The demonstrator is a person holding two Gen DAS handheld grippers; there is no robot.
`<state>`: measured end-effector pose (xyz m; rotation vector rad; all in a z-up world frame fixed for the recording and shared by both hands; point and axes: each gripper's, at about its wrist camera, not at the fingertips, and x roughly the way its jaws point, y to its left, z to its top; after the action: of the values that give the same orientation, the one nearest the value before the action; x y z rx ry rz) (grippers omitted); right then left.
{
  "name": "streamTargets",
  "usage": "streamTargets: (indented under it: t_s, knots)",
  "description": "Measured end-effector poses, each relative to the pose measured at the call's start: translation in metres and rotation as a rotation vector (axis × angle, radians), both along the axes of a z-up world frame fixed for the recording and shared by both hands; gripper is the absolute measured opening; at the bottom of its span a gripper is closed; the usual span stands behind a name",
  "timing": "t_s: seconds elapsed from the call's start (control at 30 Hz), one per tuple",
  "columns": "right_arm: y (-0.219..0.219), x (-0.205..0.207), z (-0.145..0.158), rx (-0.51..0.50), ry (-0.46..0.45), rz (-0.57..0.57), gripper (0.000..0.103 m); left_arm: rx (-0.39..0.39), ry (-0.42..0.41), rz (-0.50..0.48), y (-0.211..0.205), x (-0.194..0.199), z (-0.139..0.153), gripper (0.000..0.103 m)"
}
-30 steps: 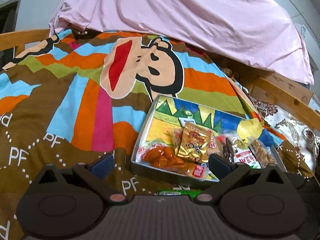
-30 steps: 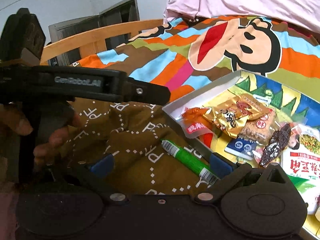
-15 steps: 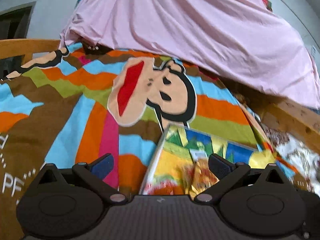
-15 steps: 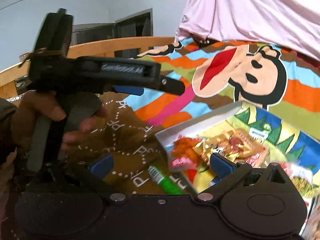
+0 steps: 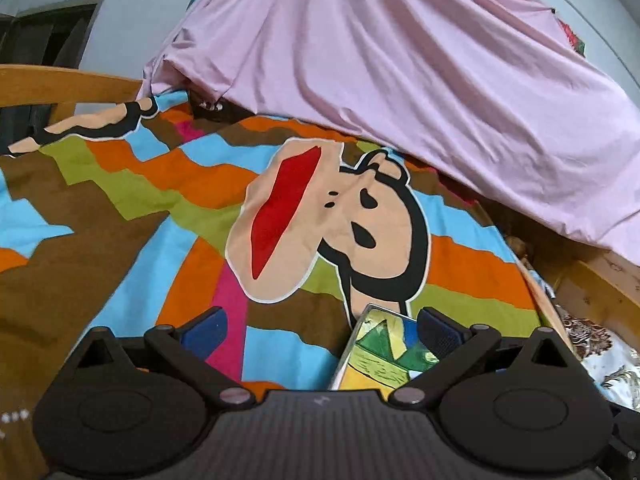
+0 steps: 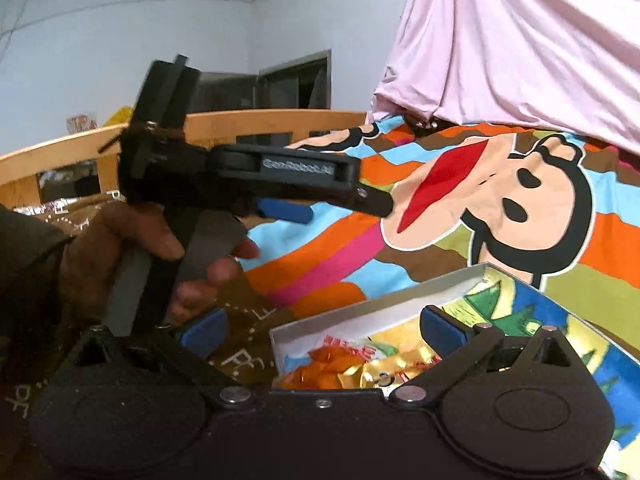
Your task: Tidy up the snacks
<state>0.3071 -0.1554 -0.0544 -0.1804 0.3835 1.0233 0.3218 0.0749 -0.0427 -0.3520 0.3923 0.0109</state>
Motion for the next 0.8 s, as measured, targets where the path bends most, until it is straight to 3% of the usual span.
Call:
streamTargets:
  t_s: [0.17, 0.3, 0.43, 0.8]
  knots:
    - [0.009, 0.011, -0.011, 0.002, 0.013, 0.08, 0.102, -0.011, 0.033, -0.016, -0.002, 0.012, -0.009, 0.103]
    - [0.015, 0.018, -0.022, -0.023, 0.08, 0.136, 0.102, 0.021, 0.048, -0.02, -0.005, 0.015, -0.013, 0.103]
    - [0.021, 0.011, -0.024, -0.046, 0.067, 0.168, 0.102, 0.016, 0.064, -0.004, -0.002, 0.016, -0.017, 0.103]
    - [0.016, 0.006, -0.035, -0.095, 0.035, 0.116, 0.102, 0.009, 0.081, -0.004, -0.004, 0.01, -0.02, 0.103]
